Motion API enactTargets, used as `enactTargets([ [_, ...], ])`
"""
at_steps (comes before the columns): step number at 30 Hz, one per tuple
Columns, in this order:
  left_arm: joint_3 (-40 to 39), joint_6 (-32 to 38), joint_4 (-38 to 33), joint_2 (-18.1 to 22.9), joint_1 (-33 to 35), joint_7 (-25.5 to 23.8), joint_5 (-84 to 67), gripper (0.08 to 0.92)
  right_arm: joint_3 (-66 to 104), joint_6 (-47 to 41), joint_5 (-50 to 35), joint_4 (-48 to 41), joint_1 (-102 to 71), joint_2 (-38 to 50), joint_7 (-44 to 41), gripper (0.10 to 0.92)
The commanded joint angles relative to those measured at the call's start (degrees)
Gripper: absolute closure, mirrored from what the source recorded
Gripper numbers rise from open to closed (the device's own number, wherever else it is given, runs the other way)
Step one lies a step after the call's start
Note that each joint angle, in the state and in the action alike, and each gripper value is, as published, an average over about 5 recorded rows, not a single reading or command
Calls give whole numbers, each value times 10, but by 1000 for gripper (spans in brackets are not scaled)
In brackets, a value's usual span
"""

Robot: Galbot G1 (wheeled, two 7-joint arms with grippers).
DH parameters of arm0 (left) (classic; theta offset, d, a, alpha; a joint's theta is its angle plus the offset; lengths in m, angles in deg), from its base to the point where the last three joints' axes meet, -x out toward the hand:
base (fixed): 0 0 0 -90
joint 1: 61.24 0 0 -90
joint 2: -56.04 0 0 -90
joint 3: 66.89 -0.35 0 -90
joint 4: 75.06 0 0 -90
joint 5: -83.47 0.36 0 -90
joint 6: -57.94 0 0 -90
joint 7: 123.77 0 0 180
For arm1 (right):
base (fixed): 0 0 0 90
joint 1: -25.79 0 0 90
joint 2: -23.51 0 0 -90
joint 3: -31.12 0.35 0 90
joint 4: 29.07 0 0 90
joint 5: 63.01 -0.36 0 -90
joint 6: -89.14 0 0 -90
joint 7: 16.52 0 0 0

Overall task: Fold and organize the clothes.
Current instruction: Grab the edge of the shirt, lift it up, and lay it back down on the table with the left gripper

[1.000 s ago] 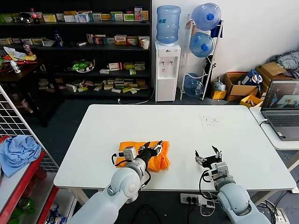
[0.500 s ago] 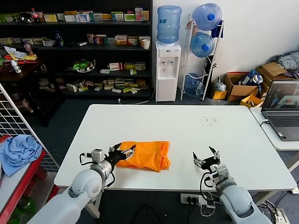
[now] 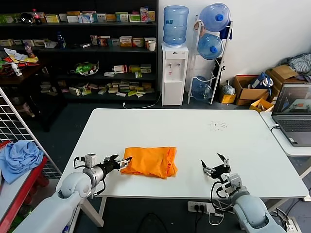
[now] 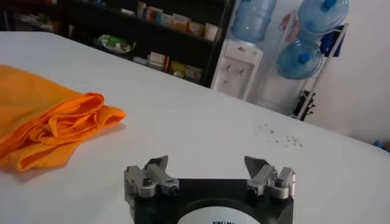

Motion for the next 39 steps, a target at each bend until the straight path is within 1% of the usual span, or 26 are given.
enactTargets([
  [1, 8, -25, 59, 15, -14, -42, -9, 177, 3, 3, 0, 5, -5, 2, -9, 203],
  [8, -1, -29, 69, 30, -22, -39, -11, 177, 2, -1, 2, 11, -7, 3, -9, 203],
  [15, -8, -36, 71, 34, -29, -36, -18, 177, 2, -4, 4, 16, -10, 3, -8, 203],
  [18, -10, -41, 65, 32, -28, -35, -17, 207, 1, -6, 5, 20, -11, 2, -7, 203],
  [22, -13, -41, 55, 31, -25, -32, -18, 310, 0, -8, 5, 24, -11, 1, -5, 203],
  [32, -11, -22, 31, 31, -17, -11, -18, 605, -6, -9, 9, 27, -11, -5, 0, 203],
  [36, -1, -16, 15, 18, -6, 3, -13, 718, -7, -9, 9, 30, -10, -7, 4, 203],
  [39, 9, -15, -2, -2, 4, 16, -8, 804, -9, -10, 10, 31, -7, -10, 9, 203],
])
